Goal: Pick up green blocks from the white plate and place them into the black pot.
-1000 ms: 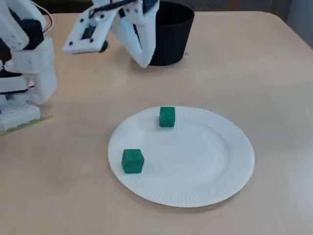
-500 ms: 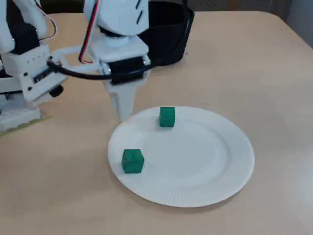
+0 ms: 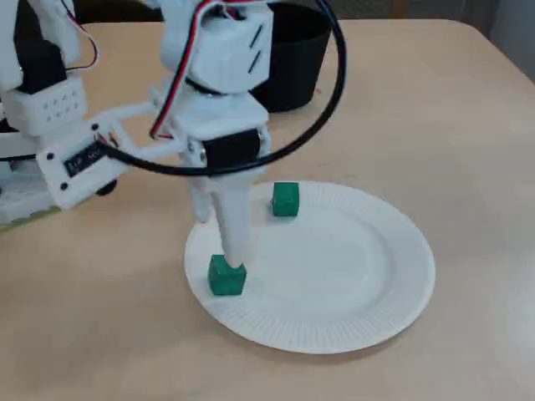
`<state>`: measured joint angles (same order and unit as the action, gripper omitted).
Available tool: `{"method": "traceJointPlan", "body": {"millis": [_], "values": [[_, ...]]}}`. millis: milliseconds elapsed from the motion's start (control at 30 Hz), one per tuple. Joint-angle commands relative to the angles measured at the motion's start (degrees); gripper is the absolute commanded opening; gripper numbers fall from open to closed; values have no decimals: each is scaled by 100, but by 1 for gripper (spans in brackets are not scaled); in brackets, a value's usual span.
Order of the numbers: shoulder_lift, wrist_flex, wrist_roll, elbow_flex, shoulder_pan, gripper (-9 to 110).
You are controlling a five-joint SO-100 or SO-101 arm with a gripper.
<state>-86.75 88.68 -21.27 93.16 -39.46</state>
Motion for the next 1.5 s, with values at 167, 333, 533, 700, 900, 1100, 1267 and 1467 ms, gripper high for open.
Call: {"method": "traceJointPlan", "body": {"millis": [167,333,533,700,900,1100,1267,1467], "values": [[202,-369,343,-246,-149,26],[334,-633,422,-246,-158,24],[598,-967,457,-185,-185,15],[1011,-1354,563,-281,-237,-2],[949,-1942,879,-290,-97,-2],[-712,-2936,940,-299,712,-2],[-2505,-3727,800,-229,2329,-2],[-4526,-5247,633,1415,4904,-2]]}}
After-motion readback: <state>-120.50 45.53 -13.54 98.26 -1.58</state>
